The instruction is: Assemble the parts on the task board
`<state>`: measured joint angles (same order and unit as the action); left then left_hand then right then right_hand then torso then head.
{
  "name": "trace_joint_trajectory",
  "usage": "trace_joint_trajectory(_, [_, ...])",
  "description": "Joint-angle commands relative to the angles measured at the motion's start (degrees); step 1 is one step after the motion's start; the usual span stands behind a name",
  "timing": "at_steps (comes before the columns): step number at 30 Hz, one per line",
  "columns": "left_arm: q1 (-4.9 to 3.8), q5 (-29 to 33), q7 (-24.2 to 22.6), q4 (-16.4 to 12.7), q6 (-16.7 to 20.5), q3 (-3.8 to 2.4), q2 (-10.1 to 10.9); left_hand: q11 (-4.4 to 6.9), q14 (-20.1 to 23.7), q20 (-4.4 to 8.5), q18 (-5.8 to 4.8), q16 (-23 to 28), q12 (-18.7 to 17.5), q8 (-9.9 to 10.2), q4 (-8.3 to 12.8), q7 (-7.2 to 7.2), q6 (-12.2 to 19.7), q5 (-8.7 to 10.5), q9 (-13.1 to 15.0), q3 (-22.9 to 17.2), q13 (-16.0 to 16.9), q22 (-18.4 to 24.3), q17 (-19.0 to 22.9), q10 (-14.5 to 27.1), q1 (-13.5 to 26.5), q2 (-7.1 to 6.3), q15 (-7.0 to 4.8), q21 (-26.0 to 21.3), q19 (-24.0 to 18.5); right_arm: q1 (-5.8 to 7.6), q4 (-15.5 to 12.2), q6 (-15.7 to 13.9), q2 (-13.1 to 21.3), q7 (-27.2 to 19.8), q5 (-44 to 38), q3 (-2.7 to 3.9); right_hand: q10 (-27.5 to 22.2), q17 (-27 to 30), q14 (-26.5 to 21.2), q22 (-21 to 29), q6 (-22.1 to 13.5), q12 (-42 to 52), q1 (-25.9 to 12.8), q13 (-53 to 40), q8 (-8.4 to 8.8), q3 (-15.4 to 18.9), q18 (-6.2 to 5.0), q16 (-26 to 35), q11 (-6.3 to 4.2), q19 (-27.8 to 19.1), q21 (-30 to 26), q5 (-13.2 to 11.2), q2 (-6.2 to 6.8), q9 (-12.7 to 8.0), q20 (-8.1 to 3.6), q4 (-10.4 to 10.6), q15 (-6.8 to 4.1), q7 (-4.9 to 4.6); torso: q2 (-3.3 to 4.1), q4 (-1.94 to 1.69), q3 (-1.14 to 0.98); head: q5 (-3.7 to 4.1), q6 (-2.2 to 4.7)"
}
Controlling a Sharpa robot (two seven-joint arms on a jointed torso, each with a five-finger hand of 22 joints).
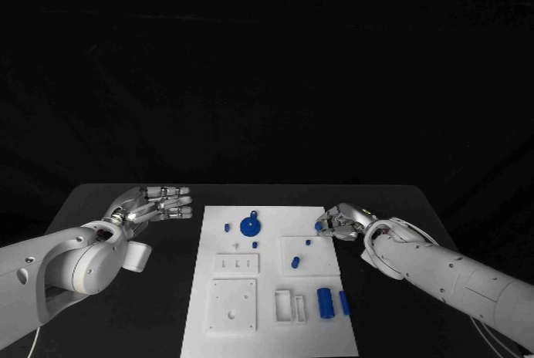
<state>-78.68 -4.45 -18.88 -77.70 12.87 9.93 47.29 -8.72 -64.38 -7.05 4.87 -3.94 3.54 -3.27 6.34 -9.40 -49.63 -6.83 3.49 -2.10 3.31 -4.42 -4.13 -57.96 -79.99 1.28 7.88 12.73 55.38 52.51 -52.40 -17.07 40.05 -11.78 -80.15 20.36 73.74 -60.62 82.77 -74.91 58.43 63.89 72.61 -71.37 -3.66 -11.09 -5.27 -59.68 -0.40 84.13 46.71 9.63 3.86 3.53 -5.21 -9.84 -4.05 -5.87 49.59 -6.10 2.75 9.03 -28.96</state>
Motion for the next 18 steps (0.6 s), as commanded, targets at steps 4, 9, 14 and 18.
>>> trace_joint_trajectory(4, [-0.01, -0.2, -0.2, -0.1, -1.1, -0.03, -0.1, -0.08, 0.4, -0.03, -0.14, 0.3, -0.1, 0.0, 0.2, 0.05, 0.5, 0.11, -0.1, 0.2, 0.1, 0.0, 0.0, 0.4, -0.5, 0.0, -0.08, 0.1, -0.2, -0.08, 0.2, 0.0, -0.2, 0.4, 0.5, -0.02, 0.3, -0.1, 0.1, -5.6, 0.7, 0.2, -1.1, -0.1, 0.14, -3.3, 0.3, -0.2, -0.15, 3.2, 0.3, -1.6, -0.26, 0.0, -0.33, -0.8, -0.32, 0.22, -0.01, 0.08, -0.03, 0.05, -0.01])
trace_joint_trajectory(9, [-0.01, -0.3, -0.2, 0.0, -1.2, -0.03, -0.1, -0.08, 0.4, -0.03, -0.14, 0.3, -0.1, 0.0, 0.2, 0.05, 0.5, 0.11, -0.1, 0.2, 0.1, 0.0, 0.0, 0.4, -0.5, 0.0, -0.08, 0.1, -0.2, -0.08, 0.3, 0.1, -0.3, 0.3, 0.7, -0.02, 0.3, -0.1, 0.1, -5.6, 0.8, 0.3, -1.2, -0.2, 0.13, -4.0, 0.33, -0.2, -0.21, 3.2, 0.4, -1.8, -0.42, 0.0, -0.35, -1.0, -0.37, 0.26, 0.0, 0.07, -0.05, 0.08, -0.01])
trace_joint_trajectory(14, [0.0, -0.3, -0.1, 0.0, -1.2, -0.03, -0.1, -0.08, 0.4, -0.03, -0.14, 0.3, -0.1, 0.0, 0.2, 0.05, 0.5, 0.11, -0.1, 0.2, 0.1, 0.0, 0.0, 0.4, -0.5, 0.0, -0.08, 0.1, -0.2, -0.09, 0.3, 0.2, -0.5, 0.3, 0.7, -0.02, 0.4, -0.1, 0.1, -5.6, 0.6, 0.2, -1.4, -0.2, 0.08, -3.8, 0.39, -0.2, -0.42, 3.2, 0.3, -1.6, -0.05, 0.1, -0.5, -1.2, -0.55, 0.47, 0.02, 0.07, -0.02, 0.1, 0.02])
trace_joint_trajectory(18, [0.0, -0.4, -0.1, 0.0, -1.2, -0.03, -0.1, -0.08, 0.4, -0.03, -0.14, 0.3, -0.1, 0.0, 0.2, 0.05, 0.5, 0.11, -0.1, 0.2, 0.1, 0.0, 0.0, 0.4, -0.5, 0.0, -0.08, 0.1, -0.2, -0.1, 0.3, 0.2, -0.5, 0.3, 0.7, -0.02, 0.4, -0.1, 0.1, -5.6, 0.5, 0.2, -1.3, -0.2, 0.12, -3.2, 0.43, -0.1, -0.44, 3.2, 0.3, -1.6, 0.11, 0.1, -0.53, -1.2, -0.55, 0.45, -0.01, 0.04, 0.02, 0.1, -0.08])
